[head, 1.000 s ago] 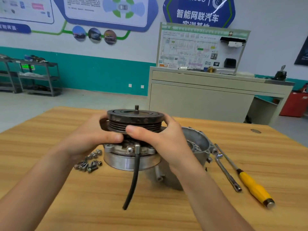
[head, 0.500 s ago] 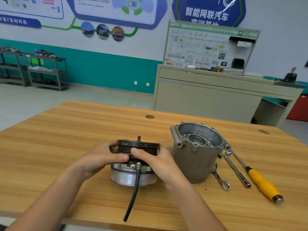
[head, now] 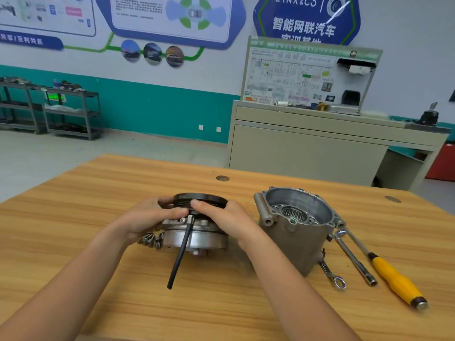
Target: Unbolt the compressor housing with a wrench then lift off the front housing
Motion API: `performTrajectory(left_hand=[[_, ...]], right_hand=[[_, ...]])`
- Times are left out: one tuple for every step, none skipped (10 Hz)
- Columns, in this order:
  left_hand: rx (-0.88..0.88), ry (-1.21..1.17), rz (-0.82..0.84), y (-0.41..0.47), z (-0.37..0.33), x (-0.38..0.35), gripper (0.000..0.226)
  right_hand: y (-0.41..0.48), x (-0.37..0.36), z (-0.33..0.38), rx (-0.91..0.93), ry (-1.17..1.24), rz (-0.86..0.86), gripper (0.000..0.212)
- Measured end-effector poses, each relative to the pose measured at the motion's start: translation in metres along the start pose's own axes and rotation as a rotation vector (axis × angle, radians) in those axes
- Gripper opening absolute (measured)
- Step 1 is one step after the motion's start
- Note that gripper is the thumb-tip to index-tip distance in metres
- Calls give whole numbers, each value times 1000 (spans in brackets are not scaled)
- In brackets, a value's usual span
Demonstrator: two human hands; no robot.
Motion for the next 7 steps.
performTrajectory(left_hand=[[97, 66, -42, 16, 2, 6, 103], [49, 68, -30, 38, -14, 4, 90], [27, 144, 2, 59, -19, -12, 72], [51, 219, -48, 83, -7, -12, 46], [87, 250, -60, 88, 3, -8, 39], [78, 362, -43, 89, 0, -8, 50], [-112, 322, -200, 75, -40, 10, 49]], right_hand=[[20, 13, 15, 17, -249, -154, 75], [35, 19, 34, 60, -439, -158, 51], [47, 31, 31, -46, -527, -99, 57], [60, 39, 36, -83, -617, -42, 62], [65, 33, 48, -55, -700, 37, 60], [58, 36, 49, -56, -714, 44, 60], [33, 76, 84, 153, -568, -201, 55]])
Point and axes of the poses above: each hand's wrist, its own y-axis towards the middle knuckle, its own x-axis out of the back of the hand, z = x × y, the point moved 10 cm from there along y, towards the middle knuckle, and after that the axes turned 4 degrees about -y, right-handed, at the moved point
